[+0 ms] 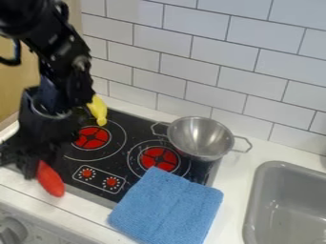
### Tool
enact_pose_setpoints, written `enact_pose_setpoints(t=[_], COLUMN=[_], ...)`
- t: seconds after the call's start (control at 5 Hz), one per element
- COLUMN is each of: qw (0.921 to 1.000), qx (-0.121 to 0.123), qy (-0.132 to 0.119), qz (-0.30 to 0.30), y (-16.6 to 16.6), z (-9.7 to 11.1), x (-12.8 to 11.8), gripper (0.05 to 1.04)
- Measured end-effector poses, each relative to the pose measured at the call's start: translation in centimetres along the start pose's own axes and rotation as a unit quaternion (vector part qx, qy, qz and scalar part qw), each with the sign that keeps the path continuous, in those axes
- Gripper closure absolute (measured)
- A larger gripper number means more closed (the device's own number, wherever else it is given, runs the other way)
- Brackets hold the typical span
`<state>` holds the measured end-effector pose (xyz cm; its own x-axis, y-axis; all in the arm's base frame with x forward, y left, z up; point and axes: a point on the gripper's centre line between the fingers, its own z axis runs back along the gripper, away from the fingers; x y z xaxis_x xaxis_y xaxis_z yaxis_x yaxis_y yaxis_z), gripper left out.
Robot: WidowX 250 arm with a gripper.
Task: Move the red fork to the middle of the stove
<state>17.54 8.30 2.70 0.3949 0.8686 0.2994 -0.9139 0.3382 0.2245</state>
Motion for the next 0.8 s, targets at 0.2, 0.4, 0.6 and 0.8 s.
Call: enact_pose_setpoints(t=[0.2, 0.4, 0.6, 0.8], qw=[0.9974, 0.9921, 0.9756, 0.9583], qx=[0.006, -0.021, -0.06, -0.075], qy=[-0.035, -0.069, -0.103, -0.117], qz=[-0.063, -0.103, -0.184, -0.25], y=[-0.1, -1.9, -4.4, -6.1], z=[1.3, 2.8, 4.3, 4.6], x=[0.4, 1.5, 2.1, 2.6], gripper=[0.738, 0.737, 0.738, 0.738])
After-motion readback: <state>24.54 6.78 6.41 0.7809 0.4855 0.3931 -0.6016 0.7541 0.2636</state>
